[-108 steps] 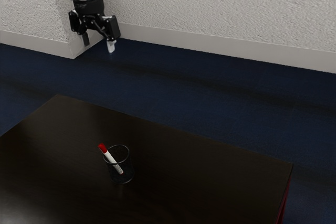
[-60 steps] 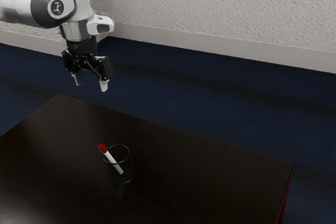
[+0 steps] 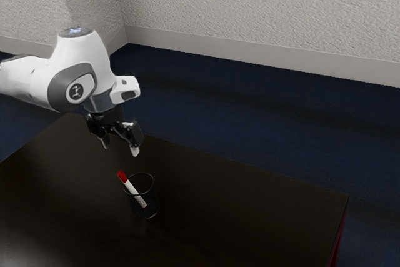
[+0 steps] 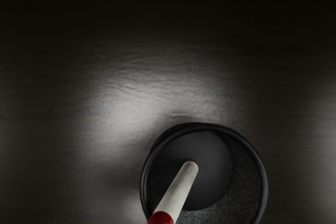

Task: Take the marker out of the pen holder and place it to the left of the pen holder.

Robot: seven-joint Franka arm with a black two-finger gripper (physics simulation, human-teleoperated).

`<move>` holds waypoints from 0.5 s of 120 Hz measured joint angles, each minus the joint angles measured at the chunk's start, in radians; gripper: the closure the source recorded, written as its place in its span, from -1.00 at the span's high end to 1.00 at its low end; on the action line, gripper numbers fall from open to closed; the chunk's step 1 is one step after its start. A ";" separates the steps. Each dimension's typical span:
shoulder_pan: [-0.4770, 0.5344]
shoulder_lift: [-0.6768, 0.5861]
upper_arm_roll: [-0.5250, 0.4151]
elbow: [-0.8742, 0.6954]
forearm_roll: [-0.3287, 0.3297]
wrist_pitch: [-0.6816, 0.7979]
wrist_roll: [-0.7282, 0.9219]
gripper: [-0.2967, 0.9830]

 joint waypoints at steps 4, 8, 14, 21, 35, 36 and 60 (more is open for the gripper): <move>0.000 -0.005 -0.001 -0.022 -0.004 0.022 0.000 0.54; -0.001 -0.022 -0.001 -0.048 -0.008 0.041 -0.001 0.54; -0.001 -0.060 -0.001 -0.097 -0.012 0.067 -0.001 0.54; 0.000 -0.087 -0.001 -0.137 -0.017 0.087 -0.004 0.54; 0.000 -0.102 0.031 -0.183 -0.102 0.118 0.011 0.54; 0.000 -0.104 0.035 -0.186 -0.110 0.119 0.014 0.54; 0.001 -0.091 0.094 -0.217 -0.218 0.115 0.067 0.54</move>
